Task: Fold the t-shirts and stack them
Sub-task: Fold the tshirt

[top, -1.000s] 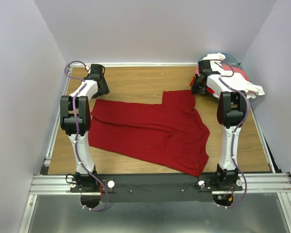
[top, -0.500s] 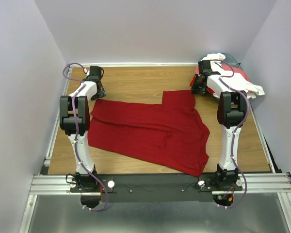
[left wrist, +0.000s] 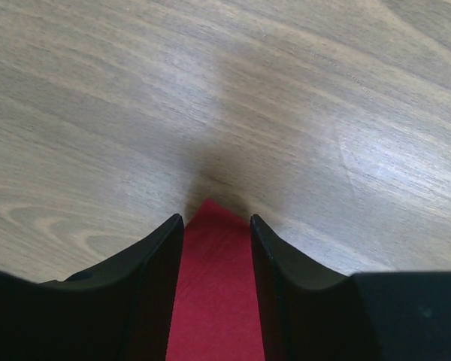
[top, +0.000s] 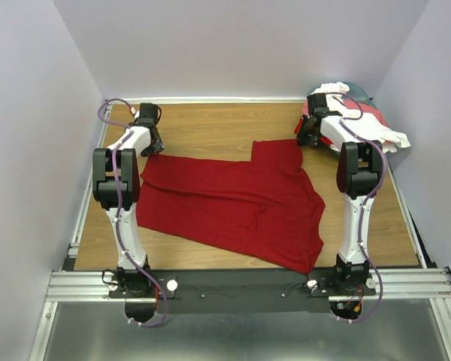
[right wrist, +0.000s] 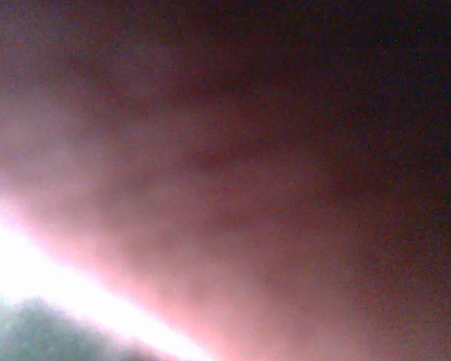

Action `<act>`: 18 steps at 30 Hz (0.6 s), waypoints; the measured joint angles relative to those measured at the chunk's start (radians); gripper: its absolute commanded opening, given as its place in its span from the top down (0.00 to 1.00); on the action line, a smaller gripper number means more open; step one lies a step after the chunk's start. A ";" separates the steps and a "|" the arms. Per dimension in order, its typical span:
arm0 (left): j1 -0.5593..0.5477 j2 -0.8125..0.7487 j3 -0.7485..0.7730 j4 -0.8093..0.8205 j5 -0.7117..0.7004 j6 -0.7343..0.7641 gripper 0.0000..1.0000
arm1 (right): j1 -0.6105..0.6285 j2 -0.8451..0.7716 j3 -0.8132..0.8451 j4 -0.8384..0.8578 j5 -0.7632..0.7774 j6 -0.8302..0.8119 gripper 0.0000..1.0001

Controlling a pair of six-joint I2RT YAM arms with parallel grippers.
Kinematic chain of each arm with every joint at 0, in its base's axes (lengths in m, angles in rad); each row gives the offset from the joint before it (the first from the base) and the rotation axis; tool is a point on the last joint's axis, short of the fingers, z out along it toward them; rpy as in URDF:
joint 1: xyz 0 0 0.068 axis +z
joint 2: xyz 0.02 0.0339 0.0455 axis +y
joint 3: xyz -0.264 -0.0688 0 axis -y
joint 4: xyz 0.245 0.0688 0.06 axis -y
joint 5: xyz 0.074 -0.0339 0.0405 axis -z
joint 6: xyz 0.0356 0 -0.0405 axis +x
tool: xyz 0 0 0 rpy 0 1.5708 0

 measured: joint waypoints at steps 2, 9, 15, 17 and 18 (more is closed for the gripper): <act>0.000 0.002 -0.002 0.000 0.000 0.000 0.53 | 0.000 0.000 -0.001 0.001 0.000 0.000 0.99; 0.000 0.003 -0.016 0.003 0.001 0.006 0.81 | 0.000 -0.001 -0.001 0.000 0.000 0.000 0.99; 0.000 0.003 -0.016 0.003 0.003 0.013 1.00 | 0.000 -0.002 -0.001 0.000 -0.001 0.001 0.99; 0.000 0.003 -0.013 0.000 0.007 0.016 1.00 | 0.000 -0.004 -0.001 -0.003 -0.001 0.002 0.99; 0.000 0.003 -0.011 0.000 0.008 0.018 1.00 | 0.000 -0.005 -0.001 -0.005 -0.001 0.002 0.99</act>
